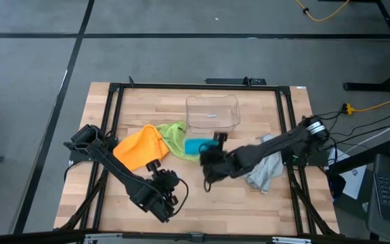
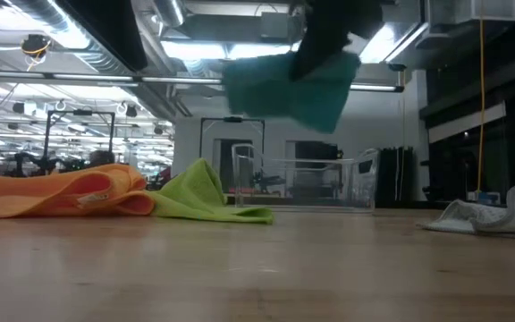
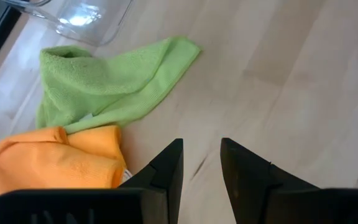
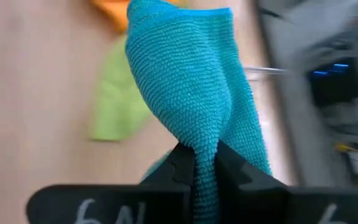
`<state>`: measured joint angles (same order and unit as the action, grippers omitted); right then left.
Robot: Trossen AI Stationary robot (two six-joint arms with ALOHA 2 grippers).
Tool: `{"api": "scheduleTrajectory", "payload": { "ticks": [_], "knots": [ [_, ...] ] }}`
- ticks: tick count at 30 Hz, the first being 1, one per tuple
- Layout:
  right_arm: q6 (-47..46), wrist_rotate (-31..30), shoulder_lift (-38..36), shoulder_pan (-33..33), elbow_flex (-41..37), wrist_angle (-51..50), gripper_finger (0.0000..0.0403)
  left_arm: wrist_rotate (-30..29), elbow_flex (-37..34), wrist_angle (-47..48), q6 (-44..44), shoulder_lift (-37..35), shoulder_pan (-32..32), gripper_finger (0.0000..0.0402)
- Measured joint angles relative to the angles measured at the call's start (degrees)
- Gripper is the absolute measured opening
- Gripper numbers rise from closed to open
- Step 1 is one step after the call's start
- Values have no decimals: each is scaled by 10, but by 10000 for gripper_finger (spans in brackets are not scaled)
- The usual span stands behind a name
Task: Fold microfiber towels
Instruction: Put the blue towel into the transparent bin
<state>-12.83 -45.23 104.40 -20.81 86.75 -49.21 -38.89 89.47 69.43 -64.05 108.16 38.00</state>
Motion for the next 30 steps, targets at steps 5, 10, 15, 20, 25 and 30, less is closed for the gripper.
{"api": "scheduleTrajectory", "payload": {
  "ticks": [5, 10, 15, 20, 25, 30],
  "knots": [
    [60, -67, -45, 34, 14, -37, 24, 0, 0, 3, 0, 0, 0, 99],
    [139, -55, -56, 105, -6, -31, 24, 0, 0, 7, 1, 0, -1, 99],
    [256, 4, -56, 191, -81, 94, 24, 0, 0, 9, 1, 0, -2, 99],
    [377, 109, -56, 261, -150, 213, 24, 0, 0, 14, 1, 0, -2, 99],
    [406, 159, -57, 301, -176, 248, 24, 0, 0, 17, 1, 0, -3, 99],
    [418, 200, -56, 315, -184, 264, 23, 0, 0, 17, 0, 0, -5, 99]
  ]
}}
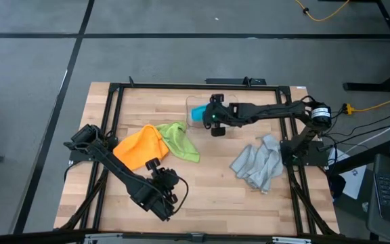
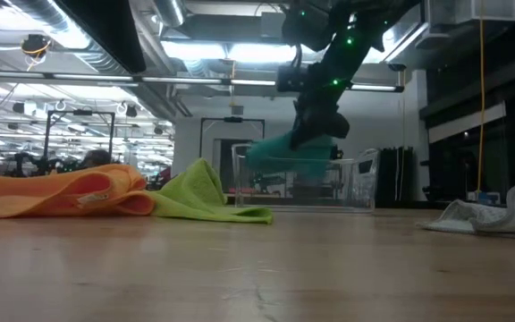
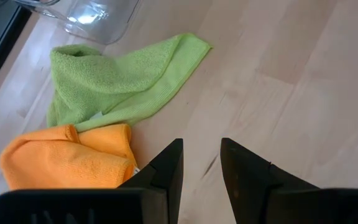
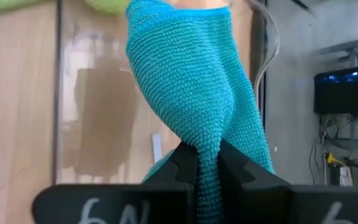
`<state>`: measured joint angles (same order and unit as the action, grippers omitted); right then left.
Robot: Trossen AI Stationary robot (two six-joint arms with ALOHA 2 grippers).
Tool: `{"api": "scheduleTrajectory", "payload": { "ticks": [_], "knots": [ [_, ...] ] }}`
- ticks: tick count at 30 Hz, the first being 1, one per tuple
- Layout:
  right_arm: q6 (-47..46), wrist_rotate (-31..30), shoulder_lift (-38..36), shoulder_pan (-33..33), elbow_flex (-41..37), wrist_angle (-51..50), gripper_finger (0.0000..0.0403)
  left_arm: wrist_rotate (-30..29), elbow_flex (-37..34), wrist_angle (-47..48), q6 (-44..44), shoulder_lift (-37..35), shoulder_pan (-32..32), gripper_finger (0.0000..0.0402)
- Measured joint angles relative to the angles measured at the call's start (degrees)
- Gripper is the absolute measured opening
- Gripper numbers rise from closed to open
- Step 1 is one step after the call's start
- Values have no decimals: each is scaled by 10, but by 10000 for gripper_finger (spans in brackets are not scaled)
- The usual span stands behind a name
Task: Fold microfiber towels
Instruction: Put the blue towel into the transparent bin
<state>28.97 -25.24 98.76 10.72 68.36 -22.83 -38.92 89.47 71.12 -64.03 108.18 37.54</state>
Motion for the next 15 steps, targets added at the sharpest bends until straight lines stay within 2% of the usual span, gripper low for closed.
{"api": "scheduleTrajectory", "payload": {
  "ticks": [5, 15],
  "knots": [
    [2, 35, 2, 17, -2, -4, 24, 0, 0, 0, -2, 0, 0, 99],
    [30, 44, 15, 38, -2, 8, 23, 0, 0, 0, -3, 0, 0, 99]
  ]
}}
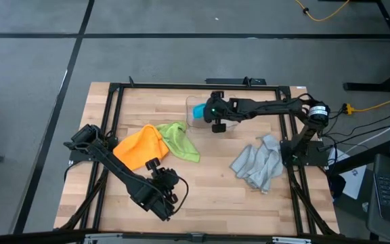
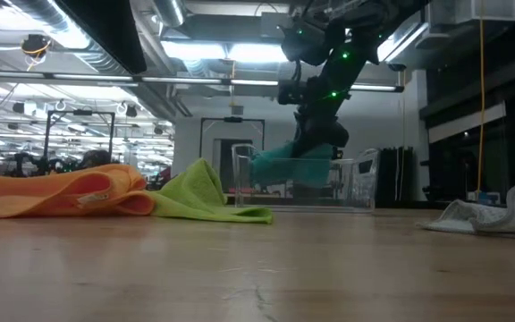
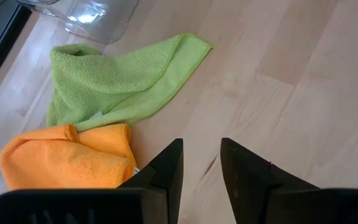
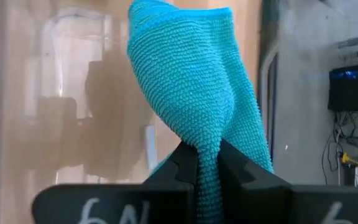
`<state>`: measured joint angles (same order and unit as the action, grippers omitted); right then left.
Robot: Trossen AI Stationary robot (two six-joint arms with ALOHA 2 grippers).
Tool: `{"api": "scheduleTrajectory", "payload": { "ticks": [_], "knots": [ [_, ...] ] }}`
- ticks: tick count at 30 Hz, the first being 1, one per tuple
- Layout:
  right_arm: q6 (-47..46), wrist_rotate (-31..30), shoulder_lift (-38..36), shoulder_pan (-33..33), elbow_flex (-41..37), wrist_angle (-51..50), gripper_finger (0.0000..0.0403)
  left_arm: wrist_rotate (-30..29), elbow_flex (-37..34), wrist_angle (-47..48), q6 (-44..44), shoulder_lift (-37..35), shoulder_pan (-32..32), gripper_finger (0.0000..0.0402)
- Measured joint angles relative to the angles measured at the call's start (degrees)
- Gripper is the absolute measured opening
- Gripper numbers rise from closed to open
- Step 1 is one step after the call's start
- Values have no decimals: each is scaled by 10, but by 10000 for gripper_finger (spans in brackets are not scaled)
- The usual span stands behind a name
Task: Fold microfiber towels
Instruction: Put the blue towel into the transparent bin, then fold the gray towel
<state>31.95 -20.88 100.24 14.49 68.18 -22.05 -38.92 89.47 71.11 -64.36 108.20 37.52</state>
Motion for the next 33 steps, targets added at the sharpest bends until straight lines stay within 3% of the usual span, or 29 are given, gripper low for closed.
{"api": "scheduleTrajectory", "payload": {
  "ticks": [3, 10, 16, 25, 29, 33],
  "knots": [
    [3, 8, 6, 4, 1, 8, 31, 0, 0, 0, 0, 0, 0, 99],
    [0, 67, 15, 14, 0, 5, 112, 0, 0, 0, 0, 0, 0, 99],
    [0, 144, 16, 12, 0, -6, 156, 0, 0, 0, 0, 0, 0, 99],
    [-36, 145, 16, -9, 41, -94, 183, 0, 0, 0, 3, 0, 0, 99],
    [-91, 94, 16, -15, 101, -186, 175, -6, 0, 0, 4, 0, 0, 99],
    [-174, 51, 16, -25, 190, -344, 164, -6, 0, 0, 4, 0, 0, 99]
  ]
}}
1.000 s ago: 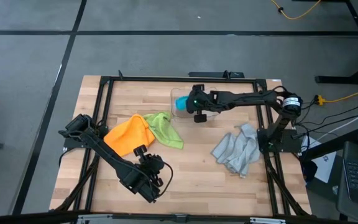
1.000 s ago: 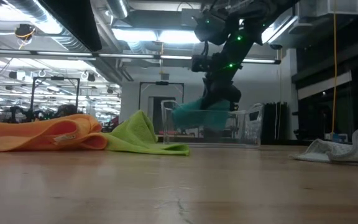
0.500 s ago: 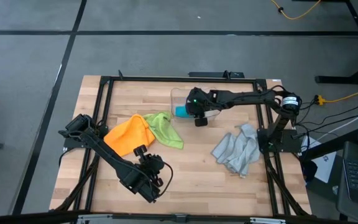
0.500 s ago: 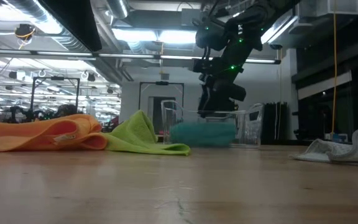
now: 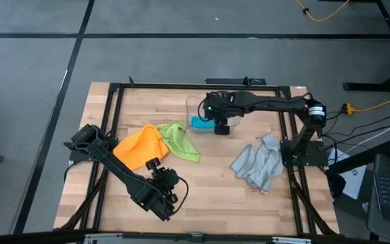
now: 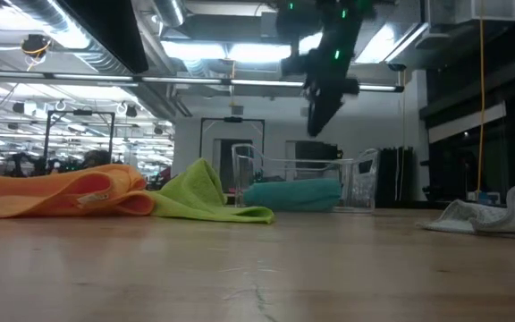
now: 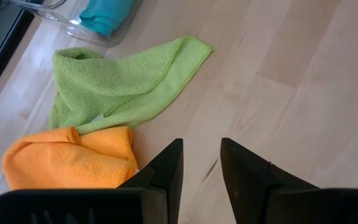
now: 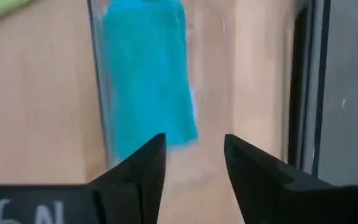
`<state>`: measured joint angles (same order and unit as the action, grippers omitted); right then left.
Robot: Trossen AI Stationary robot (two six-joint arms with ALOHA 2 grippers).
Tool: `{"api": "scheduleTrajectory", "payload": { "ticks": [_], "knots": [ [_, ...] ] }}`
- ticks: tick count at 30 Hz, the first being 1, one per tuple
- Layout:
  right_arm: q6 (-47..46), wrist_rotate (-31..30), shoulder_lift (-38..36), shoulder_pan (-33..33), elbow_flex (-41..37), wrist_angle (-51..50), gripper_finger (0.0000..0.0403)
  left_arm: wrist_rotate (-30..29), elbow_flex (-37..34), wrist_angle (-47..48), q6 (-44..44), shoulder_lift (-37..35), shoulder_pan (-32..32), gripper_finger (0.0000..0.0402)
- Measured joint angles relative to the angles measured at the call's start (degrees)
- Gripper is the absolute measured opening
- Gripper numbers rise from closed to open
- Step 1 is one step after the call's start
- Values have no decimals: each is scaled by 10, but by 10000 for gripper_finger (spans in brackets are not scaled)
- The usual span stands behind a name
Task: Fold microfiber towels
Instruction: Fold the gray towel
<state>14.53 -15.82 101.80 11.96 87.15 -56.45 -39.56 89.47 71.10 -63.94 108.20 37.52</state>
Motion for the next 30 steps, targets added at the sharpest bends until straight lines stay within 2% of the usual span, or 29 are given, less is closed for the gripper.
{"api": "scheduleTrajectory", "payload": {
  "ticks": [8, 11, 13, 17, 19, 24, 30],
  "knots": [
    [-188, -1, -1, -45, 162, -246, 155, -18, 0, 0, 1, 0, 0, 99],
    [-264, -1, -1, -67, 189, -321, 155, -25, 0, 0, 1, 0, 0, 99],
    [-293, 0, -9, -85, 183, -333, 155, -31, 0, 0, 1, 0, 0, 99],
    [-278, 78, -52, -137, 128, -334, 155, -31, 0, 0, 1, 0, 0, 99],
    [-278, 94, -80, -169, 83, -332, 155, -31, 0, -4, 0, 0, 0, 99],
    [-343, 94, -169, -246, -48, -286, 155, -31, 0, -16, 0, 0, 0, 99],
    [-490, 75, -252, -307, -204, -150, 155, -31, 0, -20, 0, 0, 0, 99]
  ]
}}
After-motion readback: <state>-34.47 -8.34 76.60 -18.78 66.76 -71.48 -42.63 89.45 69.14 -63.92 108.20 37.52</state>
